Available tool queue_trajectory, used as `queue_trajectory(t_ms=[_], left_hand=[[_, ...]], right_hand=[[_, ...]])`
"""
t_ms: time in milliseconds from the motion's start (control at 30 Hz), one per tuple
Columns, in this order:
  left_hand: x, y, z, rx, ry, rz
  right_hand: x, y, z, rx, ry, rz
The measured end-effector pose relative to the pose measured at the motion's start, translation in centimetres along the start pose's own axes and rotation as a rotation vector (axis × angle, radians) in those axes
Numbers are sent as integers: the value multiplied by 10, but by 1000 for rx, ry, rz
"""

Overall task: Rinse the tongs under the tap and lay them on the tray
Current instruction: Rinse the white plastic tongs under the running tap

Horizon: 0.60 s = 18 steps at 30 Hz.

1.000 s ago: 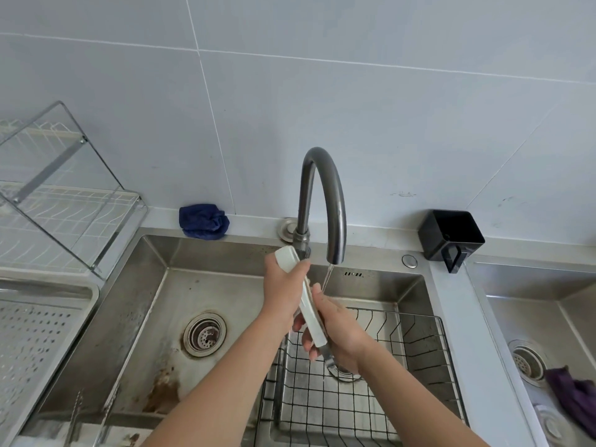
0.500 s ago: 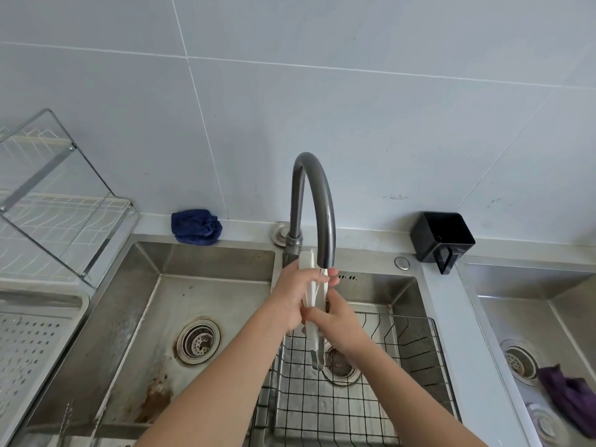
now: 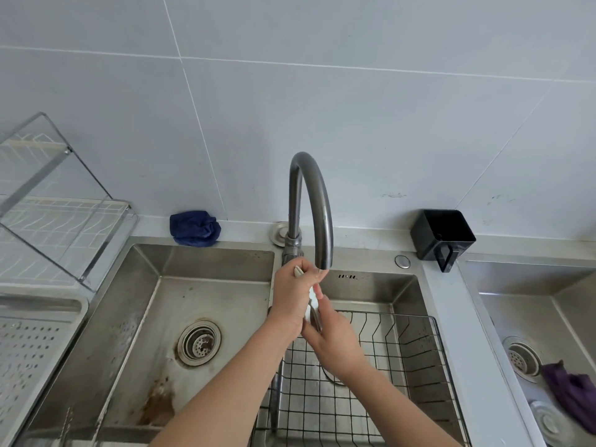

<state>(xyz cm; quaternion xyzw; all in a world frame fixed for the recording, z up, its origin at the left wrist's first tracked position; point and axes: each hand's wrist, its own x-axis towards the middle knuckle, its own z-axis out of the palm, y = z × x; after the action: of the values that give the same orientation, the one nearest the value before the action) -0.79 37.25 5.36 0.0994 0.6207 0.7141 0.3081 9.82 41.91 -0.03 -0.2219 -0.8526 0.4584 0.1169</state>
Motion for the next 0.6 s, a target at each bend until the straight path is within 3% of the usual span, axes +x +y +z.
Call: queue_trajectory(t_ms=[133,233,300,367,433,533,600], left_hand=[[6,1,11,15,115,115],[14,3,15,-201,196,-41],[21,7,10,-429,104,-289],[29,6,3,-496,15,-434],[32,7,5,-384,21,-385],[25,-1,15,-35,83,-223],[20,-1,16,59,143,-204]], right_hand=[[0,1,-7,-201,167,51],[2,2,-10,-315,178,96],[4,-1,-18,15,7,180],[7,-8,-26,400,-243,297],[14,-15,-27,320,-229,306],[35,-24,-24,-57,-68,276],[45,-29,-24,-132,-76,256]])
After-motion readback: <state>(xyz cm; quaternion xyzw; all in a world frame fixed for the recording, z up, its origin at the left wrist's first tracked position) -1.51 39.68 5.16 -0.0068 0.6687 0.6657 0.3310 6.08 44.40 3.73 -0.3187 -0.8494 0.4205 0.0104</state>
